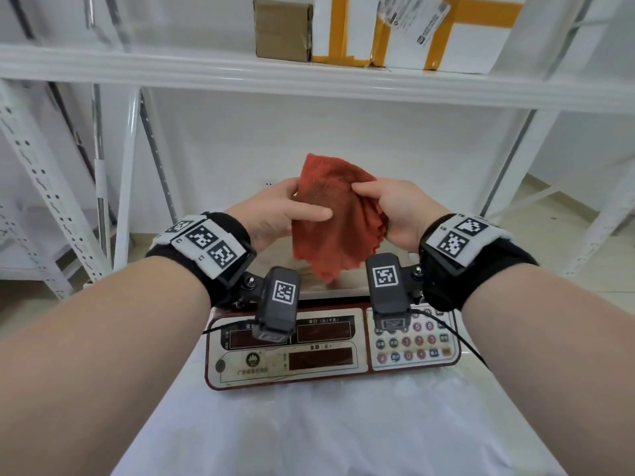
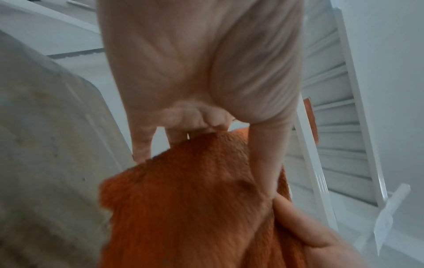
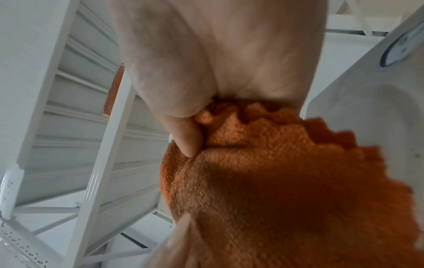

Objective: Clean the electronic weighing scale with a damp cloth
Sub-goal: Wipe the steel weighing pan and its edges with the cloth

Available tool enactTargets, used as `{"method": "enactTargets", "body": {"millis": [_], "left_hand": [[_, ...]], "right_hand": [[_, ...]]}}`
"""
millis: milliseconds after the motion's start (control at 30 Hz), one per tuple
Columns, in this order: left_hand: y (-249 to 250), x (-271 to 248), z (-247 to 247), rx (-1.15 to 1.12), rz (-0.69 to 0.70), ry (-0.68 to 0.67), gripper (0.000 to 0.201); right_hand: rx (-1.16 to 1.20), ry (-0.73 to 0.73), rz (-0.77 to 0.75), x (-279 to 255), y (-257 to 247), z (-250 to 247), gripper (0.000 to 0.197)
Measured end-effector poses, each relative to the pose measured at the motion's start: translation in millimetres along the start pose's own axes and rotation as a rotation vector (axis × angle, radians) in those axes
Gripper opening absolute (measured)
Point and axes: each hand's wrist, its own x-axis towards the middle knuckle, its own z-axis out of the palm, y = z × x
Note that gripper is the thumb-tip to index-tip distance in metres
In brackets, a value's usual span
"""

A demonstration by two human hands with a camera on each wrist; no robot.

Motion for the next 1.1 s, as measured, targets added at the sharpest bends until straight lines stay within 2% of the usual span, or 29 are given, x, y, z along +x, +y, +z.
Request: {"method": "enactTargets", "body": {"millis": [100,200,267,500,633,733,800,867,933,1000,1100], "left_hand": [[0.2,-7.1,-2.0,-0.124,-0.058,-0.139,0.051],[2.6,-13.9,-0.9,-0.187,-0.139,-0.207,0.039],[4.0,-17.5,-0.6,-0.208,-0.183,-0.226,0.032],[2.5,-25.9,-0.9,-0.210,-0.295,-0.210,0.036],[1.0,-27.6,-8.3,-0.214,-0.368,-0.084,0.023],[1.4,-30.8,-18.3,-0.211,-0.364,0.065,0.021],[0.6,-31.9,-26.8,-0.204,-0.330,0.234,0.022],[-1.8,-33.0,-39.6,-0.140,-0.287,0.445,0.024],[-6.7,-34.4,-55.3,0.015,-0.267,0.593,0.031],[-11.8,-37.6,-66.2,0.206,-0.284,0.674,0.039],[-23.0,-42.5,-72.9,0.588,-0.325,0.709,0.026]], "right_hand": [[-0.047,-0.032,-0.019,0.7,-1.5,6.1,0.018],[-0.090,-0.051,-0.045,2.0,-0.1,15.2,0.014],[-0.115,-0.033,-0.080,2.2,1.5,20.9,0.009],[-0.193,-0.063,-0.199,5.9,1.8,37.0,0.012],[-0.226,-0.048,-0.213,8.3,3.7,42.9,0.013],[-0.415,0.035,-0.161,12.2,9.9,39.2,0.033],[-0.599,0.109,-0.142,12.8,14.9,33.8,0.041],[-0.797,0.162,-0.130,10.9,19.8,27.4,0.040],[-1.018,0.198,-0.089,6.8,23.8,22.7,0.035],[-1.174,0.211,-0.052,5.7,28.7,19.0,0.031],[-1.291,0.201,0.010,9.0,37.9,18.8,0.029]]}}
